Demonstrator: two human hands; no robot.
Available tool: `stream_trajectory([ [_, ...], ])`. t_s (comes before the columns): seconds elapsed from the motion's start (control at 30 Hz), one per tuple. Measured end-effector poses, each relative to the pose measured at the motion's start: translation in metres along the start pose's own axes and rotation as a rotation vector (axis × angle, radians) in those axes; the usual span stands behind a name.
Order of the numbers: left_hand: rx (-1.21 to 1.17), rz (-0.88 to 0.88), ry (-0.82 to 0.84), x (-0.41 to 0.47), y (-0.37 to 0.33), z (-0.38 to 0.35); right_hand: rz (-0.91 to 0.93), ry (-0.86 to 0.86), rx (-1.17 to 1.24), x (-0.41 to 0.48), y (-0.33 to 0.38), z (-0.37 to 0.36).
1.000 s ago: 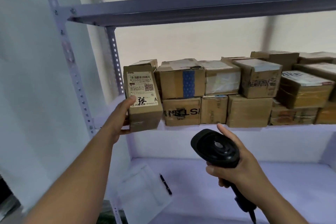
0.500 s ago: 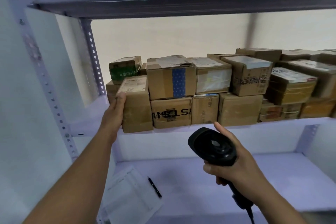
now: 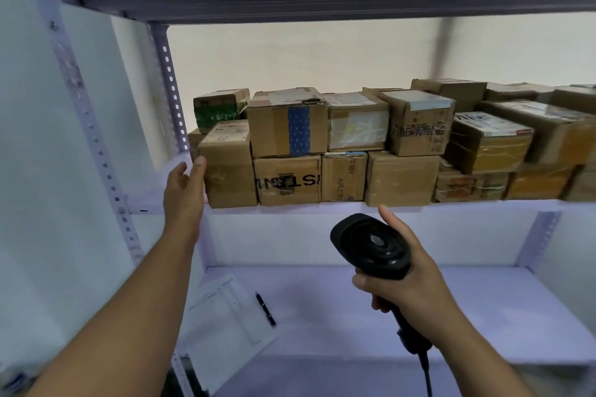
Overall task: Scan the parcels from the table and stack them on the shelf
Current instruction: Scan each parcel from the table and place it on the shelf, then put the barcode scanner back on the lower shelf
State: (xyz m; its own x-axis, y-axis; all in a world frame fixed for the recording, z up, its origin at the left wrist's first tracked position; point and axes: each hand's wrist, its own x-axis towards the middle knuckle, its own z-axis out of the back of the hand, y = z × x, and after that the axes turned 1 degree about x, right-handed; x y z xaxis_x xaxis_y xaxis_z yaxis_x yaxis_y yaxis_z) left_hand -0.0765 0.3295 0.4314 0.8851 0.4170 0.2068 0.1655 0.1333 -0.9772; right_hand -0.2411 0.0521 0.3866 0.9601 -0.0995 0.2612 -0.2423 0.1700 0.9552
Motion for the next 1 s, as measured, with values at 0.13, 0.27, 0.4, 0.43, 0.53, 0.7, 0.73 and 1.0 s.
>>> stream_trajectory([
  [0.13,-0.066,-0.090,-0.128,-0.037,0.004,0.000,0.016,-0.048,0.041,-0.009,0.002,0.017],
  [0.27,-0.169,-0.072,-0.135,-0.089,0.013,-0.017,0.048,-0.088,0.095,-0.013,0.000,0.040],
  [0.4,-0.230,-0.010,-0.008,-0.151,0.019,-0.050,0.060,-0.088,0.139,-0.016,-0.002,0.064],
  [0.43,-0.227,-0.003,0.039,-0.166,0.019,-0.061,0.047,-0.086,0.148,-0.016,-0.003,0.069],
  [0.53,-0.159,-0.011,0.248,-0.208,0.013,-0.094,0.039,-0.087,0.162,-0.016,-0.008,0.084],
  [0.7,0.028,-0.066,0.631,-0.260,0.009,-0.149,0.024,-0.096,0.174,-0.006,-0.018,0.114],
  [0.73,0.051,-0.061,0.689,-0.267,0.009,-0.159,0.014,-0.097,0.171,-0.004,-0.020,0.120],
  [1.0,0.087,0.022,0.831,-0.305,0.026,-0.210,-0.052,-0.105,0.217,0.001,-0.048,0.153],
])
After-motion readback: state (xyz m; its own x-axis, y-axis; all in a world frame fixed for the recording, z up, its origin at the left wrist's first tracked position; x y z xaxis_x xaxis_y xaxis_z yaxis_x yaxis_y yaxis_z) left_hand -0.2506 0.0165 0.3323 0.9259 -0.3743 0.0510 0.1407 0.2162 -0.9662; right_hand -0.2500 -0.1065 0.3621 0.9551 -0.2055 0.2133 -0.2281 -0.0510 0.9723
